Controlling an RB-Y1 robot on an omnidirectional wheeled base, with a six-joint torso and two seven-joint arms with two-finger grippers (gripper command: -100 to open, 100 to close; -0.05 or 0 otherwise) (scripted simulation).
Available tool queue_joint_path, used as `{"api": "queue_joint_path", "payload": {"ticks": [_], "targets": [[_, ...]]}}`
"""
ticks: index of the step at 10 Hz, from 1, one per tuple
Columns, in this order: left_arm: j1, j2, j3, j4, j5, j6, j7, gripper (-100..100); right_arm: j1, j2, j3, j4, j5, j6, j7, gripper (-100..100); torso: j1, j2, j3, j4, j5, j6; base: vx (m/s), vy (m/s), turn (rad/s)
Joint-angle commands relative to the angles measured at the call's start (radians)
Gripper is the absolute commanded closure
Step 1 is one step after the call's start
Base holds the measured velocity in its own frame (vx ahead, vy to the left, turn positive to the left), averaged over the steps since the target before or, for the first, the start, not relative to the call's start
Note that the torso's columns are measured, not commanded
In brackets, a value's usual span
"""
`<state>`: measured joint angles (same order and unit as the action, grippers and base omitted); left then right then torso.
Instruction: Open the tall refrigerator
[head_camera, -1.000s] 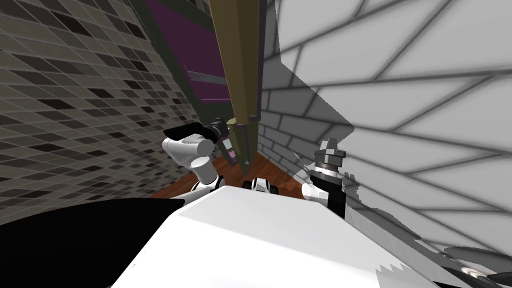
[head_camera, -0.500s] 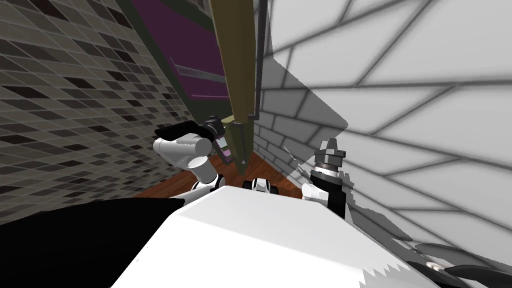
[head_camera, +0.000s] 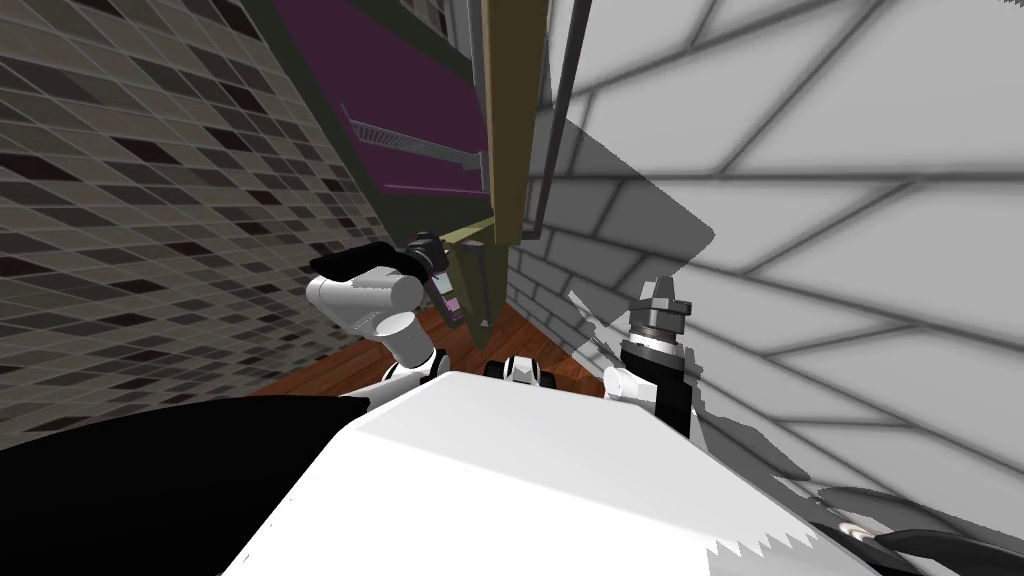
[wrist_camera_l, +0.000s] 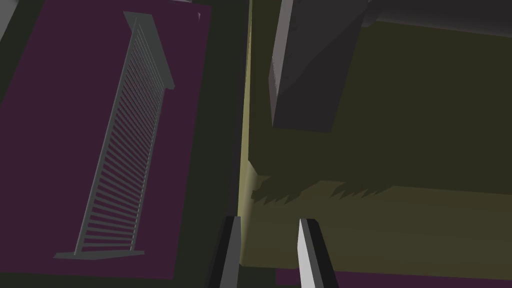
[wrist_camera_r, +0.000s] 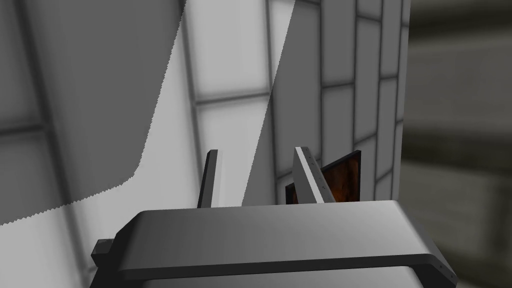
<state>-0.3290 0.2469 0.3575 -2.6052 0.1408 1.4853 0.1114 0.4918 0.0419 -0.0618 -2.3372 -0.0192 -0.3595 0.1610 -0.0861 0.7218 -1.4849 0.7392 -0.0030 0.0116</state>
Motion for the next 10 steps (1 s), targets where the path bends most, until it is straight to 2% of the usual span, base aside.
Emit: {"api": "queue_joint_path", "payload": {"ticks": [1, 3, 4, 10], "targets": [[-0.008, 0.000, -0.004, -0.002, 0.001, -0.016, 0.000, 100, 0.000, 0.000, 0.000, 0.000, 0.000, 0.000, 0.000, 0, 0.001, -0.001, 0.000, 0.000, -0.001, 0.001, -0.008, -0.003, 0.025], [-0.008, 0.000, -0.004, -0.002, 0.001, -0.016, 0.000, 100, 0.000, 0.000, 0.000, 0.000, 0.000, 0.000, 0.000, 0, 0.000, 0.001, 0.000, 0.000, 0.000, -0.001, 0.000, 0.000, 0.000], [0.001, 0.002, 0.007, -0.004, -0.011, -0.003, 0.001, 100, 0.000, 0.000, 0.000, 0.000, 0.000, 0.000, 0.000, 0, 0.000, 0.000, 0.000, 0.000, 0.000, 0.000, 0.008, 0.005, -0.050], [0.001, 0.002, 0.007, -0.004, -0.011, -0.003, 0.001, 100, 0.000, 0.000, 0.000, 0.000, 0.000, 0.000, 0.000, 0, 0.009, -0.002, 0.002, 0.000, 0.000, 0.000, -0.003, 0.004, -0.007]]}}
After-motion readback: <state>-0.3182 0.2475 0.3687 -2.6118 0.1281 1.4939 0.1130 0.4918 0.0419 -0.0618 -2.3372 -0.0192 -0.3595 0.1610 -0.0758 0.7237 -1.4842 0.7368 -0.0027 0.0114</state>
